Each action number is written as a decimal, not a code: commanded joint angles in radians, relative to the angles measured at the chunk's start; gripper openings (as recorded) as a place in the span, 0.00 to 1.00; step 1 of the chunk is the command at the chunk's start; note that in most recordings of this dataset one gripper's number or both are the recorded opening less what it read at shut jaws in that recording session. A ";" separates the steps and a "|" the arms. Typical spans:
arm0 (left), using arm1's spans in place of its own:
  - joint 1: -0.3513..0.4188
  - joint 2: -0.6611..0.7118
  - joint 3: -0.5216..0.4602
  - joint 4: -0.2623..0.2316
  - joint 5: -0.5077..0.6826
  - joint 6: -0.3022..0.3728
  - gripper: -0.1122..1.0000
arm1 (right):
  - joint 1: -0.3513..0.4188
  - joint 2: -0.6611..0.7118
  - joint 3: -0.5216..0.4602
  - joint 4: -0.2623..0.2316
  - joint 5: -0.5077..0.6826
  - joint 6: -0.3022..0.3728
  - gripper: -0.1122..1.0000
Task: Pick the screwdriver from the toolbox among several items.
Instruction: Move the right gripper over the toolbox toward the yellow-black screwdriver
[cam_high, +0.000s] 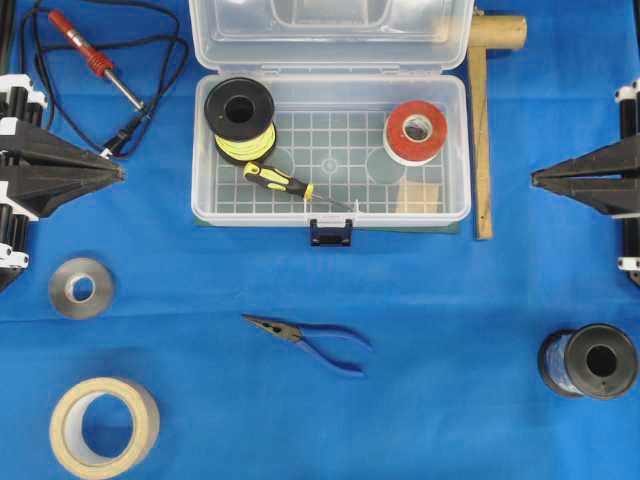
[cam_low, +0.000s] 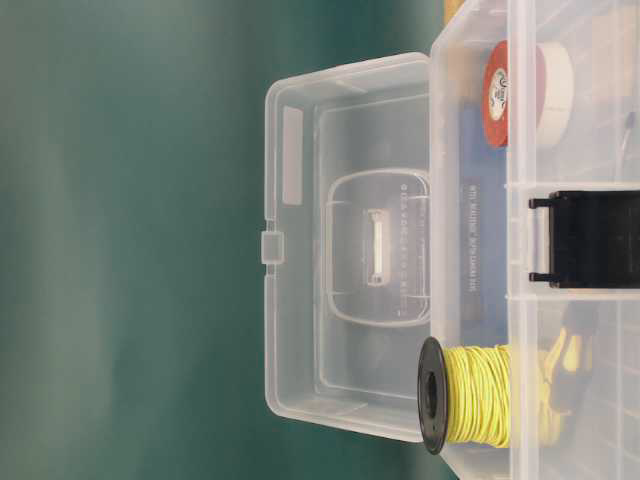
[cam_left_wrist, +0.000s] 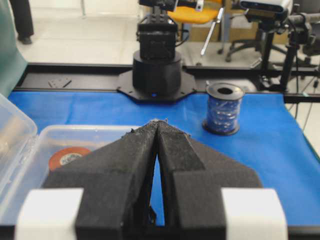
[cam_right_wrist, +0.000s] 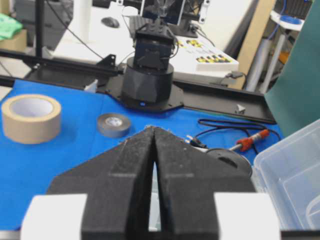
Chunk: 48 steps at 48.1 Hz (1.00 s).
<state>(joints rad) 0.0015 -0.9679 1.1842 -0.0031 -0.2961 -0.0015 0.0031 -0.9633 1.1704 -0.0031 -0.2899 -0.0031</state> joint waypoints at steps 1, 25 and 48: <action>-0.005 0.009 -0.020 -0.032 -0.005 0.000 0.10 | -0.005 0.020 -0.023 0.009 0.002 0.021 0.10; -0.005 0.017 -0.020 -0.032 -0.012 -0.002 0.10 | -0.132 0.483 -0.459 0.127 0.443 0.233 0.10; -0.003 0.018 -0.017 -0.032 -0.005 0.000 0.10 | -0.186 1.046 -0.897 0.115 0.710 0.431 0.77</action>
<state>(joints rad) -0.0015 -0.9572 1.1842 -0.0337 -0.2961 -0.0031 -0.1718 0.0215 0.3513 0.1150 0.4050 0.4065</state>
